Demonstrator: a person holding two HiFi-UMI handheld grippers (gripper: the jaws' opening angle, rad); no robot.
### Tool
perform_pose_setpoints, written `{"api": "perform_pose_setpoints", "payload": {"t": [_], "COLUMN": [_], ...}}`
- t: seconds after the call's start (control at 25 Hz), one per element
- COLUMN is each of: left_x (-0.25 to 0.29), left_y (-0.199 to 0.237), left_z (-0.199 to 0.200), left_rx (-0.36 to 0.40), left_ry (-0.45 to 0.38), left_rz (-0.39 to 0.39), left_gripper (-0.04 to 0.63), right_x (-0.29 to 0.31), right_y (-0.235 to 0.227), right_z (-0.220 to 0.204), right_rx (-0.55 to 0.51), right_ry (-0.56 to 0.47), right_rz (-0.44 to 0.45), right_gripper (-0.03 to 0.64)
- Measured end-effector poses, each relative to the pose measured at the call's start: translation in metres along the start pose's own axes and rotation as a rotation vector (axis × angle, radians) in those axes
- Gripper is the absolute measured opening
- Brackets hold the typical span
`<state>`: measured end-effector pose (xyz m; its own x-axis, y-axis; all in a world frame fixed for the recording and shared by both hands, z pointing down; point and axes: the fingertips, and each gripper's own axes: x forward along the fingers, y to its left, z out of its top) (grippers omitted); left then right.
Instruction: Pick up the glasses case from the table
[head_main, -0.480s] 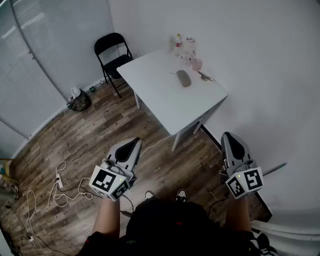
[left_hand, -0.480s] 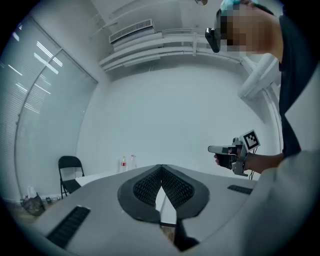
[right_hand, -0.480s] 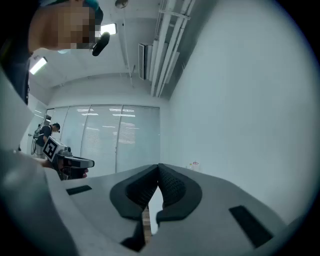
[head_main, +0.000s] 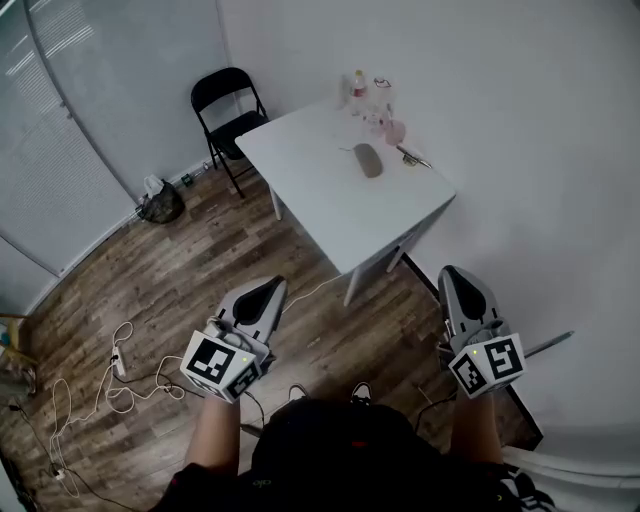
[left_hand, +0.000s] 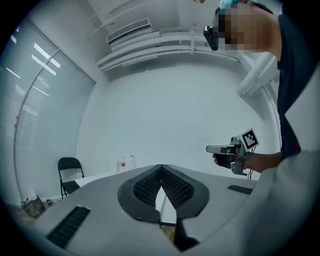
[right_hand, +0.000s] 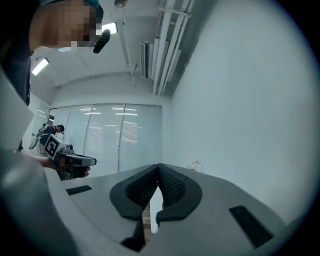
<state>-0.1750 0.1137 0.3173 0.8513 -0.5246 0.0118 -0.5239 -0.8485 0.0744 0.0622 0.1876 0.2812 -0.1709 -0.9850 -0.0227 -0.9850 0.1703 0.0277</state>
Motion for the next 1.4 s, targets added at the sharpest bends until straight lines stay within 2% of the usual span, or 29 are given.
{"api": "perform_pose_setpoints", "payload": {"t": [0.44,0.6,0.88,1.12,1.4], "left_x": [0.017,0.026,0.064,0.084,0.106], "left_y": [-0.005,-0.021,-0.06,-0.087,-0.083], "left_z": [-0.01,-0.012,-0.013,-0.03,-0.038], "left_rx": [-0.021,-0.047,-0.042,-0.047,-0.044], "left_ry": [0.012,0.004,0.001,0.038,0.049], "left_rz": [0.02,0.019,0.038,0.056,0.066], "left_gripper": [0.02,0.02,0.02,0.02,0.02], "right_x": [0.006,-0.002,-0.014,-0.023,-0.008], "right_y": [-0.02,-0.036,-0.08,-0.116,-0.132], "right_z": [-0.006,-0.012,-0.016,-0.034,-0.05], "right_rx": [0.057,0.071,0.055,0.098,0.118], "right_ry": [-0.035,-0.015,0.004,0.021,0.03], "right_rz": [0.025,0.035,0.076,0.081,0.102], "right_gripper": [0.02,0.02,0.02,0.02,0.02]}}
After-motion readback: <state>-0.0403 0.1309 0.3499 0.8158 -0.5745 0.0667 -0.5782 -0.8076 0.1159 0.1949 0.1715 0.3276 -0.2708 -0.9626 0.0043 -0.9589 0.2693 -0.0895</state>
